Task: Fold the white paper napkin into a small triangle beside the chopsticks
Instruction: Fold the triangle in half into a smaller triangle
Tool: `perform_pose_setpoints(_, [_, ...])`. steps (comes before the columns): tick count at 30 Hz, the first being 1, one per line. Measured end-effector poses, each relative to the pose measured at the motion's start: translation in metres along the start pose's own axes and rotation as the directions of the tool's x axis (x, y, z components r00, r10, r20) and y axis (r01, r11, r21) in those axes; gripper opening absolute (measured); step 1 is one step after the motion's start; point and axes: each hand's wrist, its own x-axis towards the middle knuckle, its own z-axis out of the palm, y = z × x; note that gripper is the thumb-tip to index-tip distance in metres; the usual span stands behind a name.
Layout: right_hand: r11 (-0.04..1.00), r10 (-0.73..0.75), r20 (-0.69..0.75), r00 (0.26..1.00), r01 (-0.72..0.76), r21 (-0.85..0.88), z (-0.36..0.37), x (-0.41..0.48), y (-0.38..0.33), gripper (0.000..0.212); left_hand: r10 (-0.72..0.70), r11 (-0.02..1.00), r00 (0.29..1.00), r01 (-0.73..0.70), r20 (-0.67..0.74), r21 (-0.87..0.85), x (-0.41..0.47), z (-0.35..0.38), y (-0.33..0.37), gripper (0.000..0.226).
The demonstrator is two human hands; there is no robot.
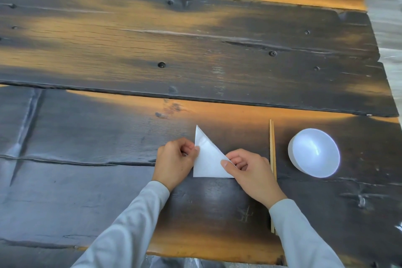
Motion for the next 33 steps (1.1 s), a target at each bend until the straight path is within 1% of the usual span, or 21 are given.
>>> perform_pose_setpoints(14, [1.0, 0.015, 0.004, 1.0, -0.015, -0.003, -0.001, 0.002, 0.002, 0.01, -0.097, 0.995, 0.995, 0.097, 0.02, -0.003, 0.009, -0.001, 0.006, 0.024])
perform_pose_setpoints(20, [1.0, 0.014, 0.0, 1.0, -0.014, -0.003, 0.001, 0.003, 0.003, 0.008, -0.139, 0.99, 0.989, 0.137, 0.046, 0.043, 0.015, 0.0, 0.008, 0.027])
perform_pose_setpoints(25, [1.0, 0.021, -0.003, 1.0, -0.021, 0.016, 0.002, 0.003, 0.004, 0.007, -0.172, 0.983, 0.984, 0.17, 0.038, 0.063, 0.015, 0.001, 0.01, 0.028])
perform_pose_setpoints(28, [1.0, 0.026, -0.001, 1.0, -0.026, 0.012, 0.002, 0.003, 0.005, 0.009, -0.18, 0.98, 0.983, 0.178, 0.022, 0.086, 0.014, 0.002, 0.009, 0.028])
perform_pose_setpoints(33, [0.999, 0.033, 0.0, 0.999, -0.033, 0.016, 0.002, 0.002, 0.003, 0.006, -0.181, 0.978, 0.983, 0.181, -0.007, 0.1, 0.016, 0.004, 0.009, 0.028])
